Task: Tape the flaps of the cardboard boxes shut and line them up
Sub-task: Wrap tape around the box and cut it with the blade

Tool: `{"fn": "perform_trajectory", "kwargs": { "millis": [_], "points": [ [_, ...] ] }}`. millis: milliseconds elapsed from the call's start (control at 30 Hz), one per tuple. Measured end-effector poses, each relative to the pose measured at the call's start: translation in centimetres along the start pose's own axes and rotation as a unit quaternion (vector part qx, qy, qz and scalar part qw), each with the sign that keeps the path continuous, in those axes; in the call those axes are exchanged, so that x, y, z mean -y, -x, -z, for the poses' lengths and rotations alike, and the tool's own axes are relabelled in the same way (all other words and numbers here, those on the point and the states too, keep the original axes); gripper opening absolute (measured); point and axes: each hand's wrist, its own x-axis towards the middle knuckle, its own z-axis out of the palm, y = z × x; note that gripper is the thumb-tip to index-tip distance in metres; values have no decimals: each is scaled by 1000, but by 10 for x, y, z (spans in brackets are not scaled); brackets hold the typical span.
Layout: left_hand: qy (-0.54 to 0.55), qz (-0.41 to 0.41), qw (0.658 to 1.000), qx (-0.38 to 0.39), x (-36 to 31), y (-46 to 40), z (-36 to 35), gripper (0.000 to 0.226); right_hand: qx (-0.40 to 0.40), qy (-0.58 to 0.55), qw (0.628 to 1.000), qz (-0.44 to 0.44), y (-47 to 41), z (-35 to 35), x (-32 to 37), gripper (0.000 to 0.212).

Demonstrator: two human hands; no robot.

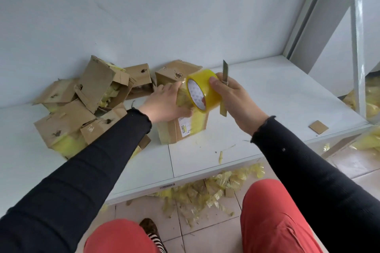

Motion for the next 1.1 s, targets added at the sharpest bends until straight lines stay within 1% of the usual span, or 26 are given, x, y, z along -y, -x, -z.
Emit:
{"fn": "perform_trajectory", "kwargs": {
  "millis": [67,100,167,233,300,367,433,500,567,600,667,733,767,800,833,900,933,967,1033,1067,1100],
  "points": [
    [8,6,1000,8,3,-3,2,113,-4,83,996,-36,27,7,-16,38],
    [4,5,1000,16,3,-3,3,115,-2,118,991,-55,40,9,-26,37],
    [-21,2,999,27,3,-5,3,116,-11,131,987,-91,53,10,-47,34],
    [-31,7,999,26,1,-6,1,116,-21,156,982,-107,50,4,-62,35],
    [-33,13,999,28,2,-6,0,116,-2,205,970,-129,39,-5,-77,39],
    [-34,22,998,51,2,-8,4,120,16,231,958,-170,31,-10,-92,40],
    [-47,28,996,72,-1,-11,5,126,15,210,958,-195,32,-11,-103,44],
    [-43,24,996,80,-1,-16,11,125,14,166,967,-192,36,-10,-105,54],
    [31,26,996,81,6,-23,22,120,12,109,979,-170,43,-7,-99,57],
    [83,31,992,94,11,-28,29,117,9,82,986,-147,45,-3,-95,55],
    [159,52,975,148,20,-38,40,109,7,34,995,-98,46,5,-86,49],
    [225,82,947,213,31,-47,41,97,16,-6,998,-63,43,13,-76,51],
    [254,91,934,235,35,-52,37,90,23,-18,998,-54,40,16,-73,49],
    [265,94,930,238,38,-56,33,83,29,-26,998,-50,37,17,-71,47],
    [238,87,942,221,41,-61,31,77,34,-31,998,-50,31,18,-70,46],
    [147,39,980,131,47,-73,34,67,40,-30,997,-57,18,16,-70,48],
    [108,11,990,85,49,-78,35,65,47,-27,997,-56,12,13,-71,45],
    [68,-21,996,52,49,-82,34,64,57,-23,997,-51,5,10,-71,41],
    [3,-82,996,25,46,-86,21,66,65,-7,997,-43,-5,2,-70,28],
    [-1,-101,995,21,46,-88,8,69,65,-2,997,-46,-8,-2,-71,22],
    [24,-106,994,23,46,-90,-5,72,65,-1,997,-50,-10,-4,-72,20]
  ]
}}
